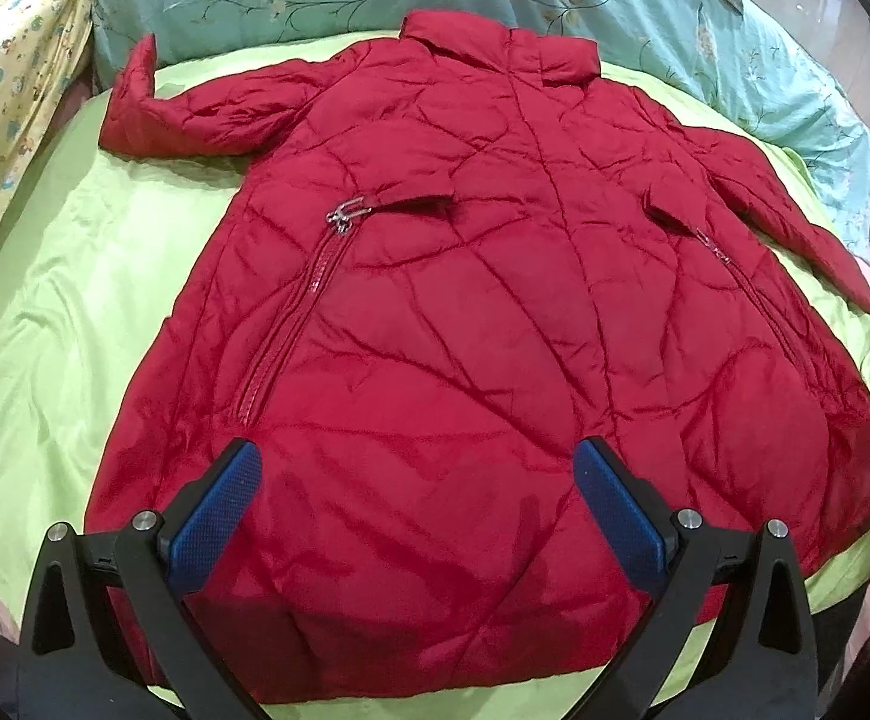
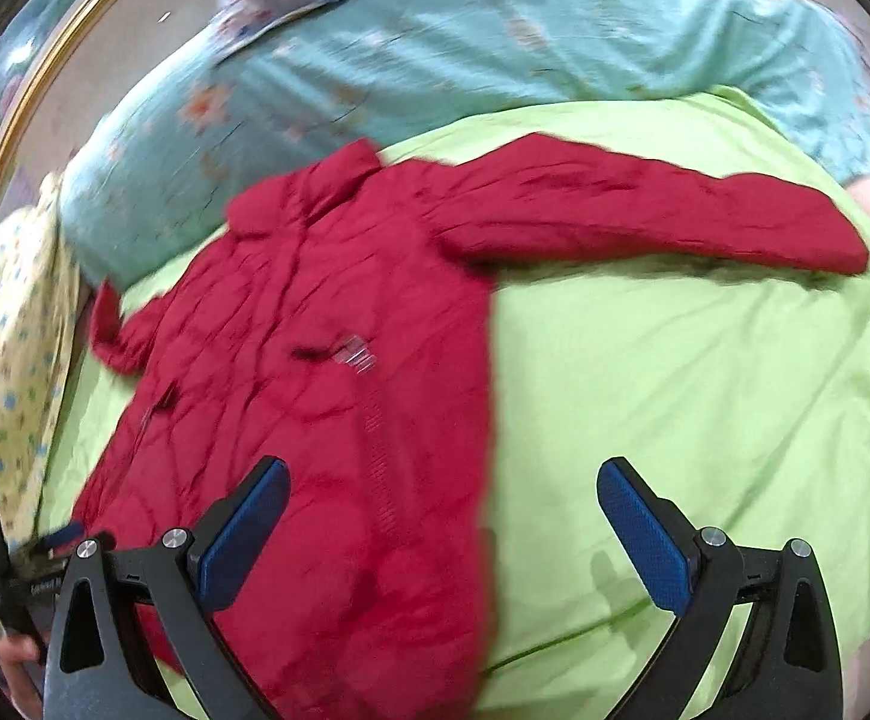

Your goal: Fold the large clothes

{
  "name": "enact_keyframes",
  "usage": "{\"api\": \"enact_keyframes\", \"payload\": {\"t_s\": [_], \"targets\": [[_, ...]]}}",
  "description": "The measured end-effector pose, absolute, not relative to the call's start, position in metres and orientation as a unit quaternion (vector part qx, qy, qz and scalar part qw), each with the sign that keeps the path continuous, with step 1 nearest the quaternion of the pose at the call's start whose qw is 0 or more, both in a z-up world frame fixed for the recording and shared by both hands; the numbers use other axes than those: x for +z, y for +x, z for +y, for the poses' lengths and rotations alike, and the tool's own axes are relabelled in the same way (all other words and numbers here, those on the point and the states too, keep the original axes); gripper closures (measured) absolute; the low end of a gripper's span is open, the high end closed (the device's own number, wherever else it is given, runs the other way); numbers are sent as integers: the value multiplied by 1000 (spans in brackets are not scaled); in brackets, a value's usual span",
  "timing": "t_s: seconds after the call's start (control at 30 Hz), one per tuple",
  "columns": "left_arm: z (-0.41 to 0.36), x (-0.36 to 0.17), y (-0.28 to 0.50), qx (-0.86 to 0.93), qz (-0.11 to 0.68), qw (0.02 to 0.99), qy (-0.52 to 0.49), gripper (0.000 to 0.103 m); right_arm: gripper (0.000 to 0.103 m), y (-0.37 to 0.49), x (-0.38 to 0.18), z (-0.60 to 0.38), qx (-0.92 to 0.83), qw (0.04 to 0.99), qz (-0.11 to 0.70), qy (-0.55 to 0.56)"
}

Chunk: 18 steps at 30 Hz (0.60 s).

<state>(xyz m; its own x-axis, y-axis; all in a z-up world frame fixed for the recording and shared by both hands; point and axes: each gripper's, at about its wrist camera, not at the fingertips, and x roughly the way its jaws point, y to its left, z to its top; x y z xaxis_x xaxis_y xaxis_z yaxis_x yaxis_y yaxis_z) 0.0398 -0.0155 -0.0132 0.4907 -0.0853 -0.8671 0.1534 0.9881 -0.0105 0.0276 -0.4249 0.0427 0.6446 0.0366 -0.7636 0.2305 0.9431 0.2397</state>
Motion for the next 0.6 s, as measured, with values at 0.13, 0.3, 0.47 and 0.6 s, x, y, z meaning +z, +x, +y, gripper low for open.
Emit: {"api": "enact_keyframes", "payload": {"t_s": [0.13, 0.3, 0.47, 0.6], "targets": [[-19, -13, 44, -69, 501, 862, 35, 0, 3, 35, 34, -476, -74, 886, 405, 216], [-22, -15, 49, -68, 508, 858, 38, 0, 26, 43, 19, -545, -132, 867, 398, 270], [-25, -17, 53, -66, 513, 854, 43, 0, 36, 54, 9, -604, -165, 857, 370, 319], [-28, -19, 59, -64, 518, 852, 46, 0, 53, 69, -6, -644, -185, 841, 360, 360]]}}
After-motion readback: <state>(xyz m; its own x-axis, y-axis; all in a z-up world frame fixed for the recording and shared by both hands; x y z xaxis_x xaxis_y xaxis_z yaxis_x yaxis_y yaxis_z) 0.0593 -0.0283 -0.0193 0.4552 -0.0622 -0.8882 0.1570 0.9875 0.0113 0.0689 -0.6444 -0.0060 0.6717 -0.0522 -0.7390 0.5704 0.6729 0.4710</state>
